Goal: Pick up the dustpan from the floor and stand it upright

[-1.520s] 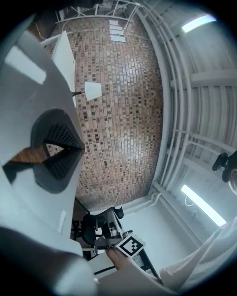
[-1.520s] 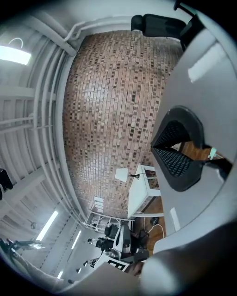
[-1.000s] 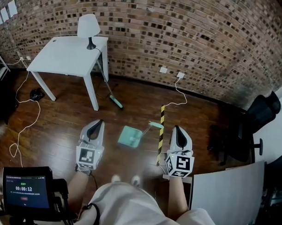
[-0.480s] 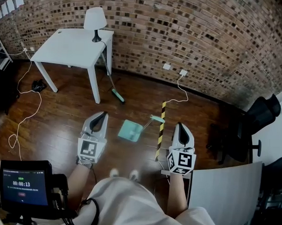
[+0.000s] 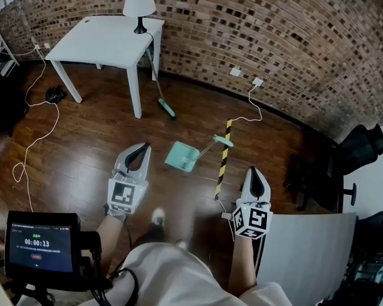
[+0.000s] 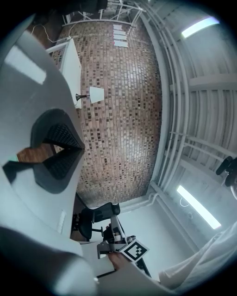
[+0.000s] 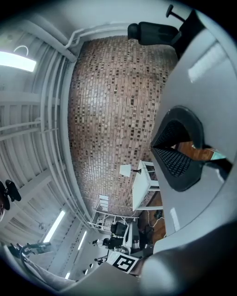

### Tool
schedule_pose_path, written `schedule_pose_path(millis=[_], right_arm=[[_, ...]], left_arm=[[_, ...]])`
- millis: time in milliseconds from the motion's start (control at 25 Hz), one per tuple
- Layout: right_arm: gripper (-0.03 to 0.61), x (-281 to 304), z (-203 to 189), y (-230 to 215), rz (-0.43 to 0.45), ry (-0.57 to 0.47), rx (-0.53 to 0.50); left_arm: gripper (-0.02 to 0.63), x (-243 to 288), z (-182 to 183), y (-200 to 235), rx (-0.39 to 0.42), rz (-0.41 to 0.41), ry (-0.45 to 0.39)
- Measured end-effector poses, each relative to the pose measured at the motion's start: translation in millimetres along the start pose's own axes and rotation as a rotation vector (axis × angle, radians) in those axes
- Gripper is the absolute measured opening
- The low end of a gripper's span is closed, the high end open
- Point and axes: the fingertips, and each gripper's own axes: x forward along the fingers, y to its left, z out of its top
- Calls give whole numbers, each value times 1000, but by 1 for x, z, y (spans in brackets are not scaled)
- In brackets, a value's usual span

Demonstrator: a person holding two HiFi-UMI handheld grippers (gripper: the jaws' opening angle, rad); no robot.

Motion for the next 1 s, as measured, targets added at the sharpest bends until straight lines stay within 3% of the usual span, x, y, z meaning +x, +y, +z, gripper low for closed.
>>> schedule_pose_path(millis=[280,440,760,1000], right_arm=[[13,-84,-28,4,35,-16,37],[14,-172,-38,3,54,-59,78],[13,-367,-55,-2,119,-58,23],[12,-441,-60,-15,99,-69,93]], left_arm=[[2,-76,0,-76,17,-27,-5],[2,-145,9,-135,32,-22,-24],[2,-303,41,-256,6,-3,-36],[2,-361,64,-302,5,-16,-59]])
